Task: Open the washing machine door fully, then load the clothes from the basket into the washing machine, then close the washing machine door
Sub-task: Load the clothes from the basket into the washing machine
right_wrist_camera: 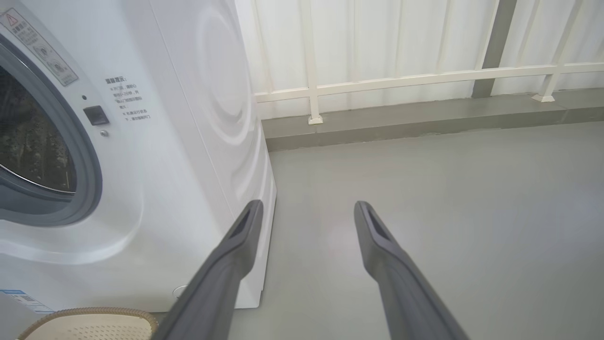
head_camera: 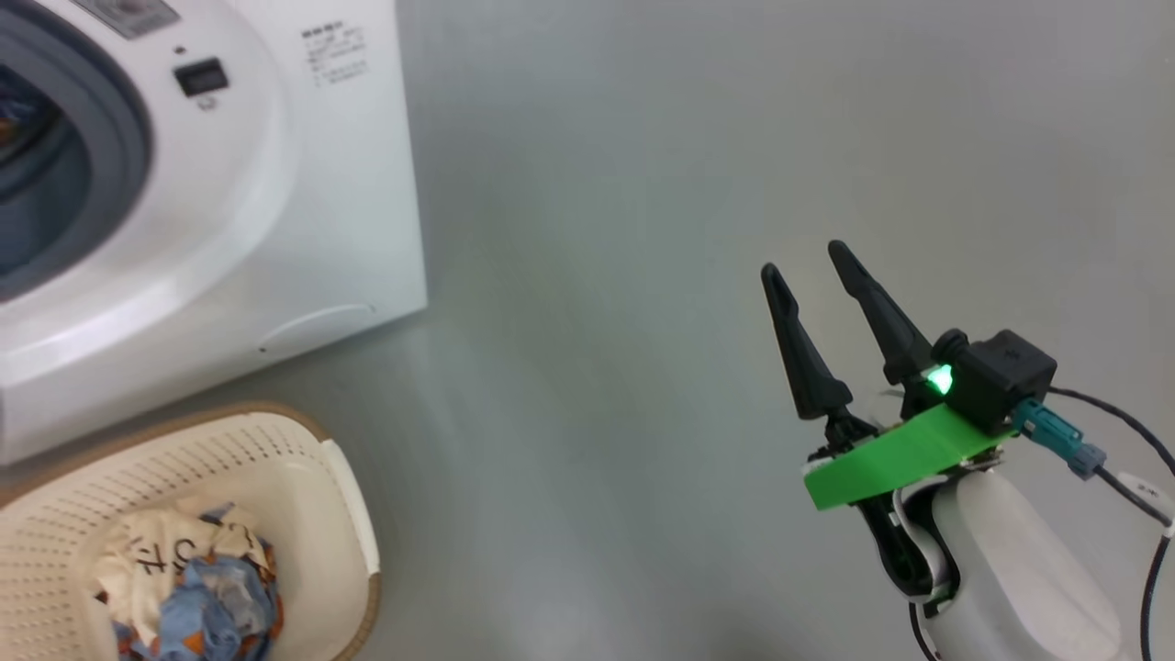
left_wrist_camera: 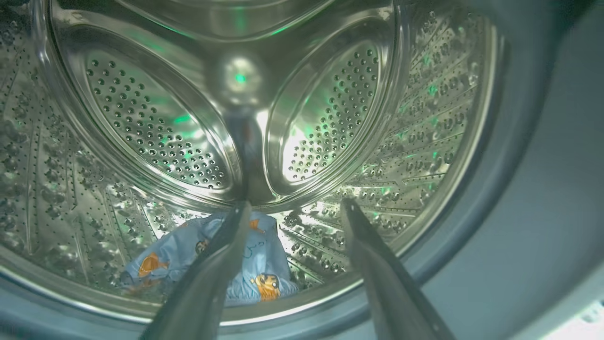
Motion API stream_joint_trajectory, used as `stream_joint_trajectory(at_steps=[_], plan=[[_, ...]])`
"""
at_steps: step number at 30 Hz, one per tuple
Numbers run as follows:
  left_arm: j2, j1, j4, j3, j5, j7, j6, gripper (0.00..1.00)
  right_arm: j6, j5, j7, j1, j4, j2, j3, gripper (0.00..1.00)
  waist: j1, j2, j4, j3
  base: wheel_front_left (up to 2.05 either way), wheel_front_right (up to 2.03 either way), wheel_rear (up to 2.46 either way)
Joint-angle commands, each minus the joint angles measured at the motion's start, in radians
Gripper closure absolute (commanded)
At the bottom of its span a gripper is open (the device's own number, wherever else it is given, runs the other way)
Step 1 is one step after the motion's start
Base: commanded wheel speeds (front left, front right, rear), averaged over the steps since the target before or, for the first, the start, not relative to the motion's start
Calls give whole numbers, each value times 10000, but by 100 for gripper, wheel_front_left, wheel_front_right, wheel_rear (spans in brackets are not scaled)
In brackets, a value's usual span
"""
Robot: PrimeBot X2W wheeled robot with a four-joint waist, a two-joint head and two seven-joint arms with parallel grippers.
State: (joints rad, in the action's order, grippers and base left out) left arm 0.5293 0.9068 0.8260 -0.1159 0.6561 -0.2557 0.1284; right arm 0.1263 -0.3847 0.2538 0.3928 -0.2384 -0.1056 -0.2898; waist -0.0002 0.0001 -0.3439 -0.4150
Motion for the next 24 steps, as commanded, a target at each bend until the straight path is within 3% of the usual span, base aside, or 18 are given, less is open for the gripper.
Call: stream_joint_trajectory(at_steps=[1,12,24], plan=[[305,-451,-459,354,-164,-58,11,0,44,-145,80,-325,148,-124,-132,0,2,-1,328,595,0,0,0],[-1029,-3386,-2400,1042,-871,-60,-97,0,44,-400,80,-760,-82,-634,-115,0,2,-1,1108,1838,0,0,0],[-1940,-5788,-4102,1455,-1234,-60,-519,0,44,-673,80,-1242,-330,-927,-125,0,2,-1,1675,2899,0,0,0]])
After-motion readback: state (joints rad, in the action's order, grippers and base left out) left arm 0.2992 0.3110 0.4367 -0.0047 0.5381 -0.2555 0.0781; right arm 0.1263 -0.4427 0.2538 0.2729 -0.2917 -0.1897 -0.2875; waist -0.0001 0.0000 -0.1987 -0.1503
